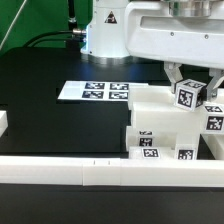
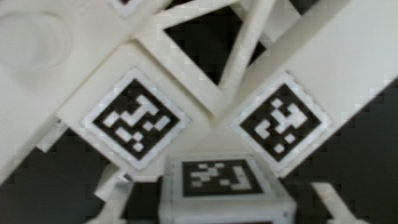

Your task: Assemble chair

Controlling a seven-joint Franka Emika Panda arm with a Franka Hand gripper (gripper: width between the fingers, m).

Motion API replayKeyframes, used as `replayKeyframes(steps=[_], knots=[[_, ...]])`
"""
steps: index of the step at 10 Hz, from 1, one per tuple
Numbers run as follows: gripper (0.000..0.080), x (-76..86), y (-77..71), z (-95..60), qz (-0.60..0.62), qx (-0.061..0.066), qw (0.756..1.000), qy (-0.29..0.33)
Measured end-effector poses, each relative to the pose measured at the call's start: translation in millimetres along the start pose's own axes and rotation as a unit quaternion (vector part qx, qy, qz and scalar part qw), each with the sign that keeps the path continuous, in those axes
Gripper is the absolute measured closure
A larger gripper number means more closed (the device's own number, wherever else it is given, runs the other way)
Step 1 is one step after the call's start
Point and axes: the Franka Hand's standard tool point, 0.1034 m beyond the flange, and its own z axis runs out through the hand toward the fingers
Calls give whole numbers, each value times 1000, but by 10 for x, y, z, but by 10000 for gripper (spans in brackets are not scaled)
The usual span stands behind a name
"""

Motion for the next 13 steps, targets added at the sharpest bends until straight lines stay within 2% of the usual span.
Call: replayKeyframes(steps=[3, 5, 6, 7, 8, 9, 13], knots=[[515, -71, -70, -2, 102, 4, 995, -2], [515, -81, -84, -3, 114, 7, 993, -5], [447, -82, -82, 2, 103, 7, 995, -5], [306, -82, -80, 7, 101, 7, 995, -6], [306, -69, -75, 6, 69, 6, 998, -6], [183, -68, -74, 8, 28, 6, 1000, -5], [151, -55, -65, 8, -114, 7, 993, -4]])
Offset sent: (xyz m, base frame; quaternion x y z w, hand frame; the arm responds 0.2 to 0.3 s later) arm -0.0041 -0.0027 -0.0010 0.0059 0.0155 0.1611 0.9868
